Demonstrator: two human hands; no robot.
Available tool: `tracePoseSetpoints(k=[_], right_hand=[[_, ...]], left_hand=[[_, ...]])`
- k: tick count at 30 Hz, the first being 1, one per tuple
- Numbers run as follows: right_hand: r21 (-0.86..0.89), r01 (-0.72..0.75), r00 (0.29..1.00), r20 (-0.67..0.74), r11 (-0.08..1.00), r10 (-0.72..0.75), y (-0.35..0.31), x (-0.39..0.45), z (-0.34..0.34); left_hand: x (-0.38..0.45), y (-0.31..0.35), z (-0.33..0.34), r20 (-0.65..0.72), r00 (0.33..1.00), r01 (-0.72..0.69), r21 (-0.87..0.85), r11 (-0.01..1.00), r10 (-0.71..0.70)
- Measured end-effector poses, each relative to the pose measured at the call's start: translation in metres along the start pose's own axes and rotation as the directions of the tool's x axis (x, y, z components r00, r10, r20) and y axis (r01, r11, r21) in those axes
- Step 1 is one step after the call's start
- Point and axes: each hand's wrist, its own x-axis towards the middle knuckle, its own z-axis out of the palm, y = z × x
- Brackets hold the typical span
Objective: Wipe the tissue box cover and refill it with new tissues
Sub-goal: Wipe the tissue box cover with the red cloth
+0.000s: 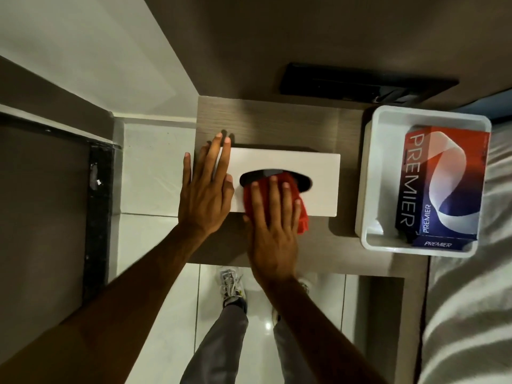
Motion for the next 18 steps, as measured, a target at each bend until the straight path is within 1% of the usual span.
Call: tracePoseSetpoints(k=[2,3,4,5,6,8,11,12,13,15,17,18], right_hand=[[-0.021,0.175,0.985,0.017,0.984,-0.174,0.008,0.001,0.0],[-0.037,0.212,0.977,0.035,0.977,-0.211,0.021,0.003,-0.005],[-0.051,0.215,0.976,0.051,0.975,-0.213,0.035,0.004,-0.012],[-0.057,0.182,0.982,0.065,0.982,-0.178,0.045,0.001,-0.018],[-0.055,0.119,0.991,0.076,0.991,-0.114,0.052,-0.002,-0.026],[-0.019,0.017,0.994,0.106,1.0,-0.015,0.056,-0.006,-0.04],[0.085,-0.075,0.976,0.211,0.994,0.055,0.067,-0.01,-0.062],[0.113,-0.109,0.971,0.223,0.988,0.082,0.075,-0.014,-0.072],[0.146,-0.147,0.974,0.196,0.978,0.117,0.084,-0.017,-0.081],[0.275,-0.239,0.971,0.068,0.931,0.229,0.107,-0.025,-0.1],[0.418,-0.316,0.929,-0.044,0.852,0.367,0.137,-0.025,-0.11],[0.44,-0.351,0.907,-0.06,0.826,0.417,0.153,-0.022,-0.109]], left_hand=[[0.0,0.0,0.0,0.003,1.0,-0.004,0.015,1.0,0.004],[0.0,0.0,-0.001,0.003,1.0,-0.003,0.023,1.0,0.003],[0.0,0.001,-0.001,0.001,1.0,-0.002,0.031,1.0,0.002],[0.0,0.0,-0.002,0.0,1.0,-0.001,0.041,0.999,0.001],[0.0,0.001,-0.002,0.001,1.0,-0.006,0.052,0.999,0.006],[-0.001,0.002,-0.003,-0.002,1.0,-0.013,0.075,0.997,0.013],[-0.002,0.005,-0.006,-0.014,1.0,-0.01,0.106,0.994,0.012],[-0.003,0.006,-0.007,-0.013,1.0,-0.012,0.117,0.993,0.014],[-0.003,0.007,-0.008,-0.011,1.0,-0.009,0.127,0.992,0.01],[-0.004,0.008,-0.01,-0.021,0.999,0.036,0.118,0.992,-0.033],[-0.009,0.013,-0.011,-0.063,0.992,0.111,0.051,0.992,-0.108],[-0.012,0.017,-0.011,-0.097,0.984,0.152,-0.001,0.988,-0.152]])
